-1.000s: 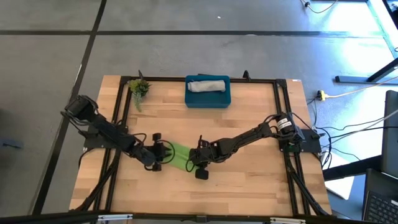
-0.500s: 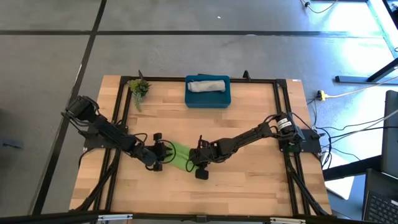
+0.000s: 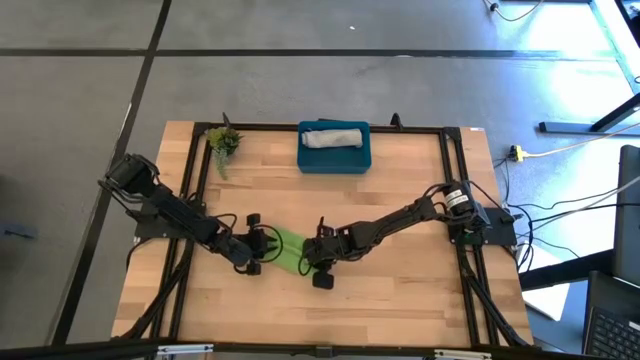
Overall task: Roll microfiber towels into tight, uniform cylinder then place into a basket
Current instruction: Roll the green microfiber cloth
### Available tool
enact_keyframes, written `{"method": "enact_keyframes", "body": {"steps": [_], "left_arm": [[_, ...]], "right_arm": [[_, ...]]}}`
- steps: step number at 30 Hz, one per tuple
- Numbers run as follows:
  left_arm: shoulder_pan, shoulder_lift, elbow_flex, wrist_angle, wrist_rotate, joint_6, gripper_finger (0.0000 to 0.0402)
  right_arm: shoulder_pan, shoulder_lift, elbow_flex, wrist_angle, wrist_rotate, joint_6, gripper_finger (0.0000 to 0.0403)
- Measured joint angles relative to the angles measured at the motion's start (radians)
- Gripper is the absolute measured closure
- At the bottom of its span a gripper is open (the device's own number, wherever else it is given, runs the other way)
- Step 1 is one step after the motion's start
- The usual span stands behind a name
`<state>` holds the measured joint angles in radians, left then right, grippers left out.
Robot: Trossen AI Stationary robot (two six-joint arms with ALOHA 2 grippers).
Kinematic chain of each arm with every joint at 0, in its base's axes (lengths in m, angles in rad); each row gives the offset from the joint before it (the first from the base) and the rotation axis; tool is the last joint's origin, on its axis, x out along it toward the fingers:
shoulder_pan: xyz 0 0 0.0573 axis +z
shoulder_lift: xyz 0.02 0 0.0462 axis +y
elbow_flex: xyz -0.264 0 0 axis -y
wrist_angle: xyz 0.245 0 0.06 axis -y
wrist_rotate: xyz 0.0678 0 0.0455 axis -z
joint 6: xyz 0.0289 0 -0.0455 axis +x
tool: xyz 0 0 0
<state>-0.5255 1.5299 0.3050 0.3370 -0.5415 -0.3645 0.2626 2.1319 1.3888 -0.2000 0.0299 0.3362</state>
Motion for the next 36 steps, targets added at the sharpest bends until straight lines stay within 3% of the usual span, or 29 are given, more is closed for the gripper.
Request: {"method": "enact_keyframes", "body": {"steps": [8, 12, 21, 27, 36], "left_arm": [[0.000, 0.001, 0.000, 0.001, 0.002, 0.000, 0.0305], [0.000, 0.001, -0.001, 0.001, 0.002, 0.000, 0.0305], [0.000, 0.001, -0.001, 0.001, 0.003, 0.000, 0.0305], [0.000, 0.001, -0.001, 0.001, 0.003, 0.000, 0.0305], [0.000, 0.001, -0.001, 0.001, 0.002, 0.001, 0.0305]], "right_arm": [[-0.002, 0.000, 0.000, 0.022, 0.001, -0.005, 0.0266], [-0.003, -0.002, 0.000, 0.022, 0.002, -0.009, 0.0239], [-0.002, -0.051, 0.000, 0.011, 0.015, -0.109, 0.0234], [0.010, -0.111, 0.001, -0.020, 0.112, -0.143, 0.0234], [0.066, -0.126, 0.002, -0.007, 0.109, -0.177, 0.0234]]}}
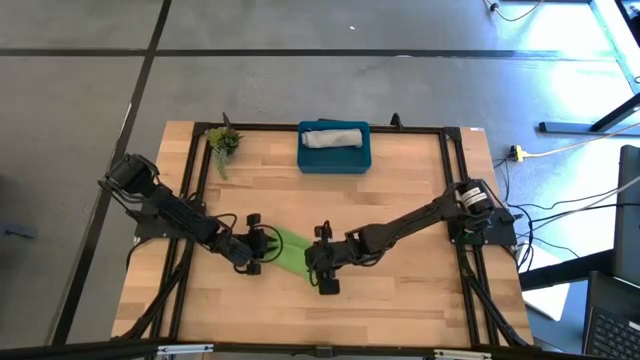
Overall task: Roll microfiber towels into tight, uniform cylinder then place into a basket
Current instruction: Roll the green microfiber cloth
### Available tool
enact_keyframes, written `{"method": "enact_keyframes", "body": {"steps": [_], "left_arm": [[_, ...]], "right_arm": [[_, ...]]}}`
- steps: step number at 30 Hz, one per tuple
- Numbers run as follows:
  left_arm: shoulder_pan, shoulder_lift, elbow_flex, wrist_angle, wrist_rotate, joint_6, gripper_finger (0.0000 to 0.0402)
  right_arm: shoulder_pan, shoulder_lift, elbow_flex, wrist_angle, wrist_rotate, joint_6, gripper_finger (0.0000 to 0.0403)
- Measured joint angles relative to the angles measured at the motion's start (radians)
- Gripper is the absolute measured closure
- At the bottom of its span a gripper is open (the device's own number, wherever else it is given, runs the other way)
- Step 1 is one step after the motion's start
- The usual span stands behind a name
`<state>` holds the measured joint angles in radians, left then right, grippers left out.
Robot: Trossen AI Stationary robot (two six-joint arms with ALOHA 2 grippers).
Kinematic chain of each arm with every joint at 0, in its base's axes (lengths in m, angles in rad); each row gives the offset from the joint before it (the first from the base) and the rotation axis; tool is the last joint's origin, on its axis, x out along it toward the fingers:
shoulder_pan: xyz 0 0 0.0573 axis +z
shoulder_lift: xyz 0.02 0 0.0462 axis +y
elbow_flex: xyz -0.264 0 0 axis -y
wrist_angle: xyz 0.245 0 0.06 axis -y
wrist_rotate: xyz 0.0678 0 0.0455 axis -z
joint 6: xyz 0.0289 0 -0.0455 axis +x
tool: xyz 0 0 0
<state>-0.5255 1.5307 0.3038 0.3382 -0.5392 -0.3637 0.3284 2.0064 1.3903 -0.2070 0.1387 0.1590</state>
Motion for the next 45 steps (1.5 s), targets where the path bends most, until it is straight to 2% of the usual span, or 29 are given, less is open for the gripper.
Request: {"method": "enact_keyframes", "body": {"steps": [5, 9, 23, 26, 31, 41, 45], "left_arm": [[0.000, 0.000, 0.000, 0.000, 0.000, 0.000, 0.0305], [0.000, 0.000, -0.001, 0.002, 0.000, 0.000, 0.0305], [0.000, 0.001, -0.001, 0.003, 0.000, 0.000, 0.0305], [0.000, 0.001, -0.001, 0.004, 0.000, -0.001, 0.0305], [0.000, 0.001, -0.001, 0.004, -0.001, -0.001, 0.0305], [0.000, 0.001, -0.001, 0.004, -0.001, -0.002, 0.0305], [0.000, 0.001, -0.001, 0.004, -0.001, -0.002, 0.0305]], "right_arm": [[0.063, 0.010, 0.000, 0.081, 0.049, -0.147, 0.0234], [0.098, 0.056, 0.000, 0.144, 0.100, -0.199, 0.0234], [0.102, 0.159, -0.002, 0.189, 0.159, -0.164, 0.0234], [0.102, 0.165, -0.001, 0.193, 0.163, -0.163, 0.0234], [0.102, 0.167, -0.004, 0.188, 0.233, -0.162, 0.0234], [0.101, 0.168, -0.005, 0.182, 0.236, -0.160, 0.0234], [0.101, 0.167, -0.005, 0.175, 0.269, -0.147, 0.0234]]}}
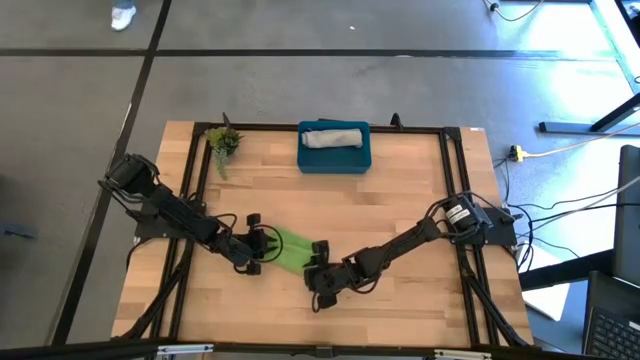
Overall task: Roll microfiber towels into tight, uniform cylinder then place into a basket
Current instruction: Roll the green microfiber cloth
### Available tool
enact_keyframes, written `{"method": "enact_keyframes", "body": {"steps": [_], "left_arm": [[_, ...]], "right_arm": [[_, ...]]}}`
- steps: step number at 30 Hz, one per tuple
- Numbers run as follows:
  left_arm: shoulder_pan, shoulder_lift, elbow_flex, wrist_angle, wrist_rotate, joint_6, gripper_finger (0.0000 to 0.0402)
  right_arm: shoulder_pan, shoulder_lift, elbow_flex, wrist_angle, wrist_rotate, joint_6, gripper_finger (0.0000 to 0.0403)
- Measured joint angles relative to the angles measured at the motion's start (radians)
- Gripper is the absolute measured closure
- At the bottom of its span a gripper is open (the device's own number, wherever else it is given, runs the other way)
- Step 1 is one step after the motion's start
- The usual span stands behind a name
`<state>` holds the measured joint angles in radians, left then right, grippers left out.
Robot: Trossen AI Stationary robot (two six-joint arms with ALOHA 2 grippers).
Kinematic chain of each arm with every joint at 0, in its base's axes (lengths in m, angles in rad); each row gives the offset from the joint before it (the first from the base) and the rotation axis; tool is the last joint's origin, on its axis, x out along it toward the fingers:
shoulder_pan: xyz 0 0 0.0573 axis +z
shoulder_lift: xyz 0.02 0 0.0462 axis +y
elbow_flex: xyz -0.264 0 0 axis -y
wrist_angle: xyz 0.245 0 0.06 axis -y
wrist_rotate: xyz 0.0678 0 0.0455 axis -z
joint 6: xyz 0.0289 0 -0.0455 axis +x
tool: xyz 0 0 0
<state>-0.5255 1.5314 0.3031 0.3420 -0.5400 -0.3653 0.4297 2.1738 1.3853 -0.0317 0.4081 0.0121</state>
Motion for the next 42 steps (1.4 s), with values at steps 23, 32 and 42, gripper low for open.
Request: {"method": "enact_keyframes", "body": {"steps": [23, 32, 42], "left_arm": [[0.000, 0.000, 0.000, 0.003, 0.000, -0.001, 0.0305], [0.000, 0.000, 0.000, 0.003, 0.000, -0.001, 0.0305], [-0.001, -0.005, 0.000, 0.001, -0.009, 0.018, 0.0305]], "right_arm": [[-0.007, 0.062, 0.003, -0.055, 0.060, 0.274, 0.0341], [-0.013, 0.062, 0.001, -0.040, 0.066, 0.296, 0.0376], [-0.043, 0.061, 0.001, -0.026, -0.047, 0.367, 0.0387]]}}
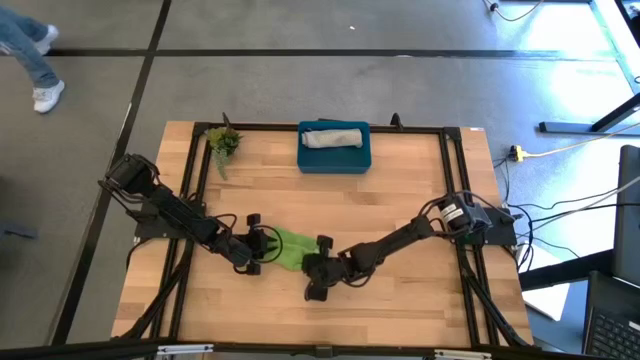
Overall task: Roll microfiber towels into tight, uniform cylinder then place into a basket
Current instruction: Roll the green microfiber cloth
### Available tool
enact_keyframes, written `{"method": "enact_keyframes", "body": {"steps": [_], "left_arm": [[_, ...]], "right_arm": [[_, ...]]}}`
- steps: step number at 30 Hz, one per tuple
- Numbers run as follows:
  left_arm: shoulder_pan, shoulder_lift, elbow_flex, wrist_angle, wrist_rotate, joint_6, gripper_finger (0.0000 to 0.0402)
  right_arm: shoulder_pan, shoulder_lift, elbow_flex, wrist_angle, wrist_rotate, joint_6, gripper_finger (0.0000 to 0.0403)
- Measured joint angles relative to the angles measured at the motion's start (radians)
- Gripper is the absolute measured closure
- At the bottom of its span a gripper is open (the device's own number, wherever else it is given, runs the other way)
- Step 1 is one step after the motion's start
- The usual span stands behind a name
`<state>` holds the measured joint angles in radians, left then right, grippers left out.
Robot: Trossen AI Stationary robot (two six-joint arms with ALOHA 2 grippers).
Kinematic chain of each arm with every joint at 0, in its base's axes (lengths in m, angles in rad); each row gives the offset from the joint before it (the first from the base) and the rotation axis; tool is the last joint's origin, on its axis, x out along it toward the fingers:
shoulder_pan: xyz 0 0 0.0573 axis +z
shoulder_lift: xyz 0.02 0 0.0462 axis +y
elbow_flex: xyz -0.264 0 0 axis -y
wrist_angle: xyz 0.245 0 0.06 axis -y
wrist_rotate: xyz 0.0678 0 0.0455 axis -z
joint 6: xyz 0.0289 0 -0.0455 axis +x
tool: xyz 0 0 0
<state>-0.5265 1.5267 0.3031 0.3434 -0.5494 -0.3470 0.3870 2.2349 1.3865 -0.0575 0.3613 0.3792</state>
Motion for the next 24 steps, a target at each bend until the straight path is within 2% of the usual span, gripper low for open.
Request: {"method": "enact_keyframes", "body": {"steps": [8, 16, 19, 24], "left_arm": [[0.000, -0.001, 0.000, -0.002, 0.003, 0.017, 0.0305], [0.000, -0.003, 0.002, -0.014, 0.008, 0.031, 0.0305], [-0.004, -0.003, 0.002, -0.013, 0.009, 0.071, 0.0305], [-0.015, -0.004, 0.002, -0.014, 0.008, 0.122, 0.0305]], "right_arm": [[-0.034, -0.036, -0.003, 0.007, -0.166, 0.091, 0.0387], [-0.090, -0.048, -0.005, 0.040, -0.392, 0.274, 0.0382], [-0.106, -0.049, -0.005, 0.036, -0.411, 0.322, 0.0375], [-0.130, -0.053, -0.005, 0.061, -0.450, 0.320, 0.0389]]}}
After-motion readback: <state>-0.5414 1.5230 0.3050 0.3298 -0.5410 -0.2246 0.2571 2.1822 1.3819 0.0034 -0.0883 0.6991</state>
